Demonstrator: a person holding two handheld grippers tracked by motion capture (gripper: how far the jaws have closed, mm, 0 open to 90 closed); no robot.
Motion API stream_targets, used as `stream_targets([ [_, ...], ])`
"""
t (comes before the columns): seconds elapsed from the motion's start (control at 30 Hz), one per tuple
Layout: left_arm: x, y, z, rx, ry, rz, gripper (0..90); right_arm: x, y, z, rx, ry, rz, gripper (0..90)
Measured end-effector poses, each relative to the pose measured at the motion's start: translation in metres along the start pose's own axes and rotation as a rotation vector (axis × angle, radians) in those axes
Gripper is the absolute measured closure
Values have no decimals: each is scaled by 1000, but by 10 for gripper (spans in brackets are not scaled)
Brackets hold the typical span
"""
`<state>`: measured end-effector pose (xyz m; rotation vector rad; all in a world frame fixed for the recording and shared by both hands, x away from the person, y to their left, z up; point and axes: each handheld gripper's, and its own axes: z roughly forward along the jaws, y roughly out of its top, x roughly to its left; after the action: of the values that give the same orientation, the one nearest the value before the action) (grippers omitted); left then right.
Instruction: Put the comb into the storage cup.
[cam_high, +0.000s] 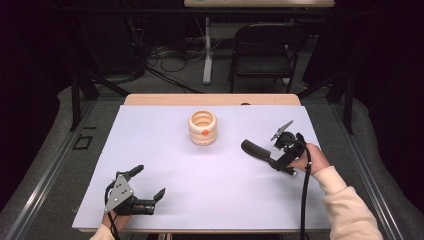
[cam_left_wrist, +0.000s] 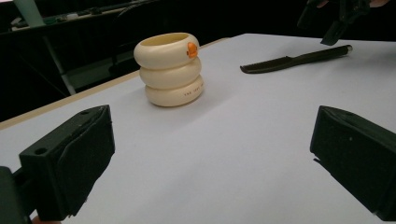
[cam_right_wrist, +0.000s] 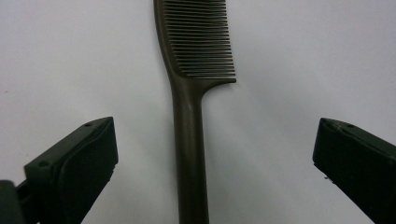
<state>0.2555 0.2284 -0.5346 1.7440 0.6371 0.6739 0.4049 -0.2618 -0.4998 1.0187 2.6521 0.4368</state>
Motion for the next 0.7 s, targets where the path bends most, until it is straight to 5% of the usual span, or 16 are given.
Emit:
stream_targets([
  [0.17, -1, 0, 0, 2, -2, 1, 0, 0, 4, 4, 24, -2, -38, 21],
  [0.53, -1, 0, 1, 3, -2, -2, 0, 7, 12, 12, 76, 14, -90, 420],
  [0.7, 0, 0, 1, 1, -3, -3, 0, 10, 15, 18, 115, 20, -119, 533],
])
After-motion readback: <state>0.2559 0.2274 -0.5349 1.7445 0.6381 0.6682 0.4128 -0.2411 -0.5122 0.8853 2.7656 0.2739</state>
